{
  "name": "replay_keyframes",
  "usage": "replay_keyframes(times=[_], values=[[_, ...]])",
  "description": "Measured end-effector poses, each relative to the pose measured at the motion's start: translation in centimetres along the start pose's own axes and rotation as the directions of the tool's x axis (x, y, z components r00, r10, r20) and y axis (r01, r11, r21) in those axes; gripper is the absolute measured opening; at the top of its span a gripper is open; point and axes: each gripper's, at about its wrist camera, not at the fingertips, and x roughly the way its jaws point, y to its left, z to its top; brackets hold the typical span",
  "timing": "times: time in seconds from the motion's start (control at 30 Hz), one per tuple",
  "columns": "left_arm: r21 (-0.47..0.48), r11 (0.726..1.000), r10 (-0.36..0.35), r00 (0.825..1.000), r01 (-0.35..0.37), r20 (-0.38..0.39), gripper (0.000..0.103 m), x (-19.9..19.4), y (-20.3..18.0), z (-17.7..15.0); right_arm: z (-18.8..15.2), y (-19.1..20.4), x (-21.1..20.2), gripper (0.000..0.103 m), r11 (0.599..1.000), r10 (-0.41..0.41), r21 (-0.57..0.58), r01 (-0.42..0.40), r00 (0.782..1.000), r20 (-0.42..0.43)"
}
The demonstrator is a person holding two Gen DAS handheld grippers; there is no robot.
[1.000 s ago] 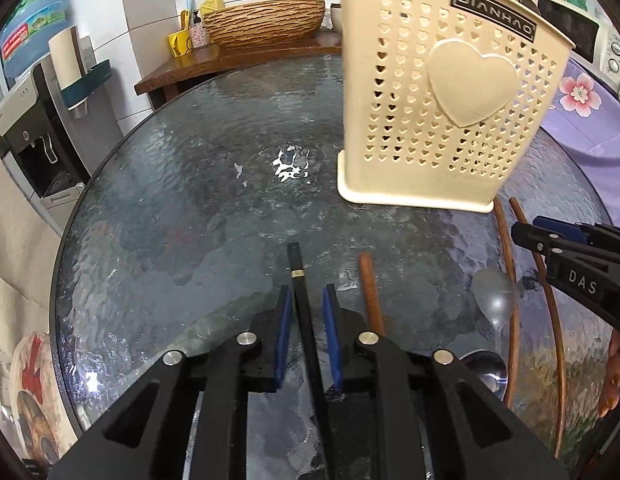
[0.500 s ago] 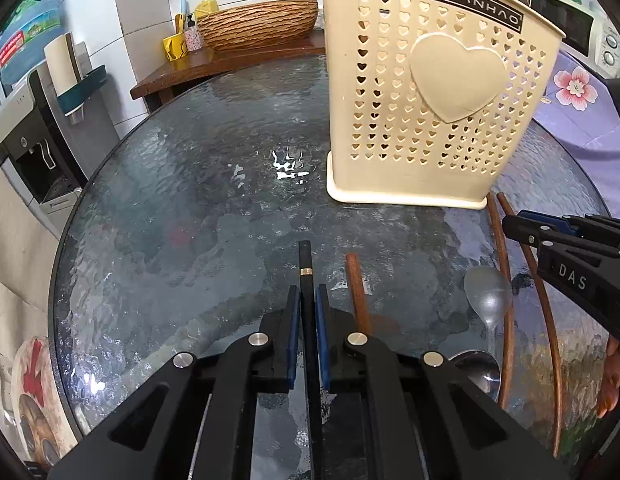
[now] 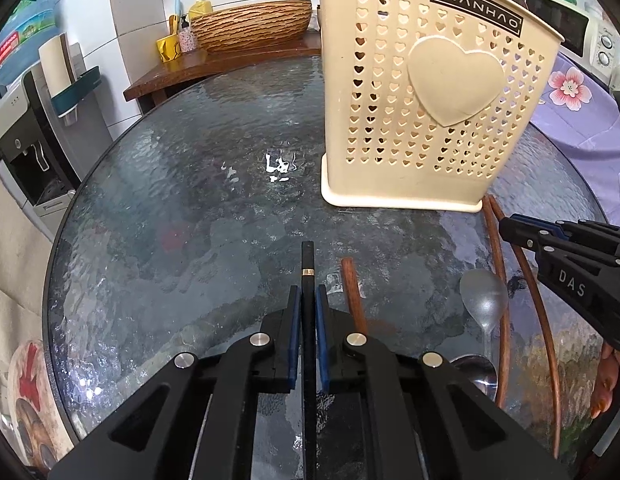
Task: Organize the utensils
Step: 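Close left tool on the black chopstick while right tool grasps the brown chopstick, then lift both chopsticks and lower them into the cream holder with both tools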
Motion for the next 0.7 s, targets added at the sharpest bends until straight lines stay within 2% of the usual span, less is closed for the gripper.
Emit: replay_keyframes(times=[0.13,0.4,0.7], values=[[-0.013,1.0,-0.01,1.0,0.01,0.001,0.007,0.1,0.3,0.2,0.0,-0.9,-0.1,0.008,0.999,0.039,0.037,-0.039,0.999,0.008],[-0.066,0.995,-0.072,0.997,0.072,0.001,0.007,-0.1,1.6,0.2,-0.3,-2.2,-1.1,0.008,0.991,0.086,0.101,-0.09,0.995,0.049],[-0.072,0.99,-0.119,0.99,0.124,0.069,0.007,-2.6,2.2,0.7,-0.7,-4.6,-5.1,0.008,0.973,0.158,0.142,-0.184,0.971,0.18]])
